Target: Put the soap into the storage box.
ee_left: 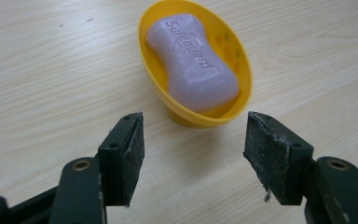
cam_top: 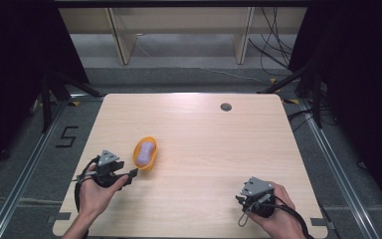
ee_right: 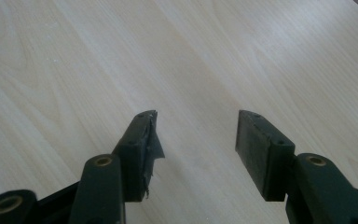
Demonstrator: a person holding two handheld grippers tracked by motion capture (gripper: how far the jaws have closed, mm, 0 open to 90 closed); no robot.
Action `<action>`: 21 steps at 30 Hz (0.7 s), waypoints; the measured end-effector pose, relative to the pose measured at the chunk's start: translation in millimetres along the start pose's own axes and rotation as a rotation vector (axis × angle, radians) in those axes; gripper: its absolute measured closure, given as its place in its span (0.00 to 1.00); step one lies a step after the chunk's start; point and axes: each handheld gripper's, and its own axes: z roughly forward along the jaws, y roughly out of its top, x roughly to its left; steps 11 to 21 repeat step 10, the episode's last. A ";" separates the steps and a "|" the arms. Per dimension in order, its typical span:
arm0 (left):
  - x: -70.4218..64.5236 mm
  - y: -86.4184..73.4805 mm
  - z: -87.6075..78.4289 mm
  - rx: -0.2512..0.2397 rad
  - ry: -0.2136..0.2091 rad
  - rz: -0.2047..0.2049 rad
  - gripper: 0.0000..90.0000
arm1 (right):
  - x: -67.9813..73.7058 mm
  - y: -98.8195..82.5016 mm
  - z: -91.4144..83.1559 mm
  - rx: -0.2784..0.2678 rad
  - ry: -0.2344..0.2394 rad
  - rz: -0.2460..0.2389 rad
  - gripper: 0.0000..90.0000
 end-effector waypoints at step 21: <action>3.9 -24.0 -0.5 -0.046 -0.015 -0.077 0.41 | -0.1 0.3 -0.7 -0.003 0.004 -0.008 0.54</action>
